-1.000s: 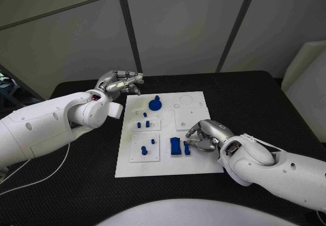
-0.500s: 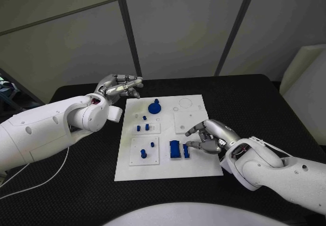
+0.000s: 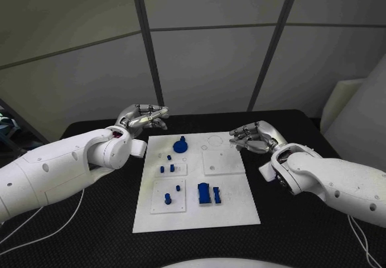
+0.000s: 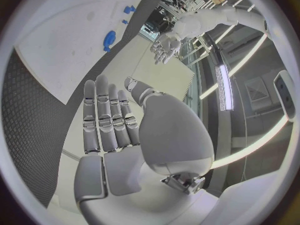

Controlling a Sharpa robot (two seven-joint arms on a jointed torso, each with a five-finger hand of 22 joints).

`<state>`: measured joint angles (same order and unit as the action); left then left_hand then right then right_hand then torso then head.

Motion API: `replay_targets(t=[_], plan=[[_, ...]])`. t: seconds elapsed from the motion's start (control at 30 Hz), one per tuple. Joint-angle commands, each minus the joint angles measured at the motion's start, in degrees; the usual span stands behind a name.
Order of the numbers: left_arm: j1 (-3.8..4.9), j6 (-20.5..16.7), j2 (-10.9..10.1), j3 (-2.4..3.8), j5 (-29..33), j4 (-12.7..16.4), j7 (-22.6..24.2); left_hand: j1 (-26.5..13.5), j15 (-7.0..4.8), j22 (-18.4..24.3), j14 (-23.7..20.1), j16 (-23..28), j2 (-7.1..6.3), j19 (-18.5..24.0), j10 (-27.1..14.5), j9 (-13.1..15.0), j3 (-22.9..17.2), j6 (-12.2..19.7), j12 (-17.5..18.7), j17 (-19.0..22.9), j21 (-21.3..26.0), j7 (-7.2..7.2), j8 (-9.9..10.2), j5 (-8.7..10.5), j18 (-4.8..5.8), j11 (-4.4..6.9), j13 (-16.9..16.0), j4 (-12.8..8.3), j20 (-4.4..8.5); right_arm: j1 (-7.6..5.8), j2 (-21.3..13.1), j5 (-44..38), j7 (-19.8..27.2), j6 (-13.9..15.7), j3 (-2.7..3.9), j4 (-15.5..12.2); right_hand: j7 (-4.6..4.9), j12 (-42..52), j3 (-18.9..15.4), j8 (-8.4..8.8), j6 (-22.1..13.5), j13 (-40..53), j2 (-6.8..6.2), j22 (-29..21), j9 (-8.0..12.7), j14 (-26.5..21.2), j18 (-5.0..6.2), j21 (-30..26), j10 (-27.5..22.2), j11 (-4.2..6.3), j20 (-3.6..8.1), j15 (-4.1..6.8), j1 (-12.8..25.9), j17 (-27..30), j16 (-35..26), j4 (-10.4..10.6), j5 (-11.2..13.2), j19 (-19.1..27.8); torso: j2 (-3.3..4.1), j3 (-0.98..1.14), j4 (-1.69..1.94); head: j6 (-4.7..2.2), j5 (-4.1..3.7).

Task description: Assemble the parts on the task board

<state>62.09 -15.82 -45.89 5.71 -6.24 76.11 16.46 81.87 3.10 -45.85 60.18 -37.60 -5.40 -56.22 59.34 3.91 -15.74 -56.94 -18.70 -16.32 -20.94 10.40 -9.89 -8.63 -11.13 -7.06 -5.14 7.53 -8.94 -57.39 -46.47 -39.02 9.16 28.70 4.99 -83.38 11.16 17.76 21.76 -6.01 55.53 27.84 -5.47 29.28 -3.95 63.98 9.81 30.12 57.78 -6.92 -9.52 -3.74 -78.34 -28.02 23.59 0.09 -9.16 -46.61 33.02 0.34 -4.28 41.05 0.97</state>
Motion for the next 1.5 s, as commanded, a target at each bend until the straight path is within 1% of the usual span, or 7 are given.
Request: replay_targets(t=[0.03,0.4,0.43,0.9,1.03,1.07,1.5], plan=[[-0.15,-2.3,1.1,-0.05,4.4,-2.0,3.5,-0.1,0.90,2.3,-2.0,5.0,0.17,2.4,0.5,-0.1,0.0,-0.3,1.1,2.1,3.1,-0.04,0.0,-0.09,1.04,-0.14,0.6,0.8,-0.80,-0.92,2.0,16.9,7.7,-5.1,0.07,4.2,0.41,-2.9,0.8,0.06,0.0,-4.8,-0.39,-2.0,0.1,-1.4,-0.31,-3.1,1.1,-0.62,-0.99,-0.96,0.3,3.2,-4.9,0.3,0.1,1.4,-1.29,-0.32,-0.43,-1.08,0.10],[-1.04,-5.1,5.0,-0.08,10.2,-7.9,7.9,-0.2,6.21,20.9,-7.8,28.5,1.03,17.8,-0.9,-0.2,5.2,2.3,11.1,11.0,17.4,-0.61,5.4,-0.14,0.50,-3.11,1.5,1.8,-7.43,-1.98,9.7,23.1,12.2,-8.5,0.15,18.2,0.85,-10.8,-0.9,2.36,0.1,-21.6,0.31,-11.0,0.2,-2.2,0.74,-15.1,3.2,-2.21,-4.89,-3.68,2.1,15.2,-18.6,0.7,0.3,0.9,-2.59,-0.11,0.11,-3.13,0.96],[-1.05,-2.9,4.6,-0.10,6.7,-7.3,4.4,-24.8,3.21,28.1,-23.6,30.9,5.40,29.1,-18.5,-3.9,8.2,18.8,13.2,16.3,20.9,-3.31,9.9,2.59,3.38,0.16,5.1,-0.9,-2.46,-1.79,9.1,18.3,8.5,-5.4,0.10,17.0,-2.93,-12.7,-6.9,6.01,-16.5,-23.1,5.47,-16.2,3.9,-20.8,-2.95,-19.3,-15.1,0.75,-0.49,-1.28,24.7,18.7,-23.6,-0.1,3.0,14.9,-2.19,-0.29,-0.05,-2.82,0.60],[-1.50,-15.9,2.9,-2.98,6.5,3.6,9.0,-48.7,-3.10,35.8,-38.9,37.6,5.40,40.6,-35.6,-3.9,11.5,34.8,18.7,16.3,20.9,-10.40,9.9,8.63,3.38,2.95,5.1,-7.5,2.30,-2.33,5.1,29.7,15.2,6.1,-2.71,4.0,-6.28,-17.8,-13.3,6.01,-32.9,-27.8,5.47,-21.9,3.9,-38.8,-4.61,-24.0,-32.9,6.92,3.63,3.74,47.2,22.9,-23.6,-0.1,9.2,27.9,-1.86,-0.34,4.14,-6.55,-0.91],[-1.71,-21.9,2.1,-4.29,6.4,8.5,11.1,-53.3,-3.10,37.2,-41.9,37.6,5.40,42.8,-38.9,-3.9,15.7,37.9,18.7,16.3,20.9,-10.40,9.9,8.63,3.40,7.06,5.1,-7.5,3.24,-2.56,3.4,34.5,18.0,10.9,-3.88,-1.4,-6.96,-17.8,-14.5,6.01,-36.0,-27.8,5.47,-22.9,3.9,-42.3,-5.17,-24.9,-36.4,6.92,4.47,3.74,51.6,23.6,-23.6,-0.1,9.2,30.5,-1.84,-0.34,4.28,-6.67,-0.97],[-1.76,-23.6,1.8,-4.66,6.3,9.9,11.7,-55.2,-3.10,37.8,-43.0,37.6,5.40,43.6,-40.3,-3.9,15.7,39.1,18.7,16.3,20.9,-10.40,9.9,8.63,3.39,7.06,5.1,-7.5,3.61,-2.62,2.9,35.8,18.7,12.2,-4.20,-2.9,-11.16,-17.8,-14.9,6.01,-37.1,-27.8,5.47,-23.3,3.9,-43.5,-5.20,-25.2,-37.6,6.92,4.73,3.74,53.1,23.8,-23.6,-0.1,9.2,31.5,-1.84,-0.34,4.28,-6.67,-0.97],[-1.93,-28.3,1.2,-5.71,6.2,13.8,13.3,-66.4,-3.10,41.2,-50.2,37.6,5.40,49.0,-48.3,-3.9,15.7,46.6,18.7,16.3,20.9,-10.40,9.9,8.63,3.38,7.06,5.1,-7.5,8.94,-2.77,1.8,39.0,20.6,15.4,-4.99,-6.6,-11.16,-17.8,-17.6,6.01,-44.9,-27.8,5.47,-29.3,3.9,-52.2,-9.81,-30.1,-46.1,6.92,9.52,3.74,63.7,28.0,-23.6,-0.1,9.2,37.7,-1.84,-0.34,4.28,-6.67,-0.97]])
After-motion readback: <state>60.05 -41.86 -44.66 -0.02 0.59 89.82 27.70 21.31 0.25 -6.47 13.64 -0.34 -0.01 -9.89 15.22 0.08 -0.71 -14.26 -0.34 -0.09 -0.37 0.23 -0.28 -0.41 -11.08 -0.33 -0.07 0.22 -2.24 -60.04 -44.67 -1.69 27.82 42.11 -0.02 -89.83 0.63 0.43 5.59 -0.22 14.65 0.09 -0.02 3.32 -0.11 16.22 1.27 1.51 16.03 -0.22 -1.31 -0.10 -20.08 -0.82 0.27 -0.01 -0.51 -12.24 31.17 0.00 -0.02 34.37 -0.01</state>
